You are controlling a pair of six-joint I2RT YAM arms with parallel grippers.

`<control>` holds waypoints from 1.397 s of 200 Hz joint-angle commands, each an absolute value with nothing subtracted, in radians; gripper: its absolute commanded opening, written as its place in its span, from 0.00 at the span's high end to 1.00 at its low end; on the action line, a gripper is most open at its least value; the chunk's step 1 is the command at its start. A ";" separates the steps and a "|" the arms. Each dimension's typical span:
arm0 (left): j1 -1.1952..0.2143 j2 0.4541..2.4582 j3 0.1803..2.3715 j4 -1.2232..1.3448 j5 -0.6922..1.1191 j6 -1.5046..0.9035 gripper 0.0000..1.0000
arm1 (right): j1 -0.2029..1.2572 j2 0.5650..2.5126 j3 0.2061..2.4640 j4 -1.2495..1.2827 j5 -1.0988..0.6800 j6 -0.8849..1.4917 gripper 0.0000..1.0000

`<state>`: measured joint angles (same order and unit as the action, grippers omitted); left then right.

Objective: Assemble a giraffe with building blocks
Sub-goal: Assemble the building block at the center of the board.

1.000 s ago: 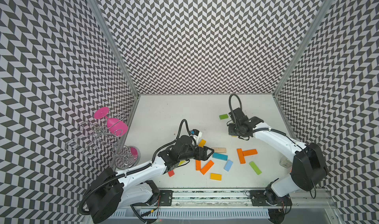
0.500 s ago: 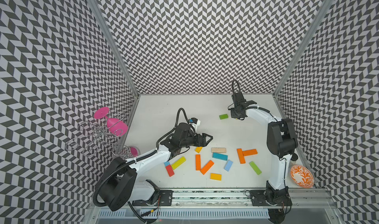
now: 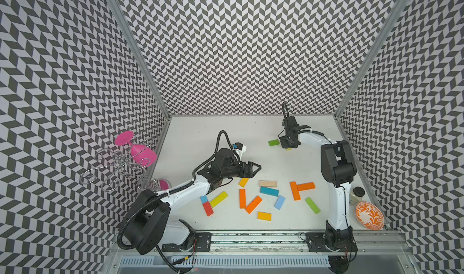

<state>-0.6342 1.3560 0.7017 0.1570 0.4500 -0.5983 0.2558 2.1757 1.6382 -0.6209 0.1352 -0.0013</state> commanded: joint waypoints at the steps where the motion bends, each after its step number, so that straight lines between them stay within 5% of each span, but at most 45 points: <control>1: -0.635 1.366 0.731 0.181 0.461 -0.583 0.10 | 0.250 2.195 1.667 -0.605 0.103 -0.030 0.75; 44: -0.635 1.372 0.738 0.179 0.460 -0.580 0.10 | 0.250 2.183 1.664 -0.635 0.093 -0.044 0.56; 68: -0.635 1.375 0.741 0.179 0.463 -0.581 0.10 | 0.250 2.167 1.650 -0.647 0.101 -0.046 0.54; 125: -0.637 1.374 0.741 0.178 0.465 -0.580 0.10 | 0.250 2.130 1.607 -0.654 0.062 -0.040 0.76; 279: -0.637 1.374 0.745 0.177 0.467 -0.577 0.10 | 0.293 2.144 1.616 -0.642 0.032 0.006 0.76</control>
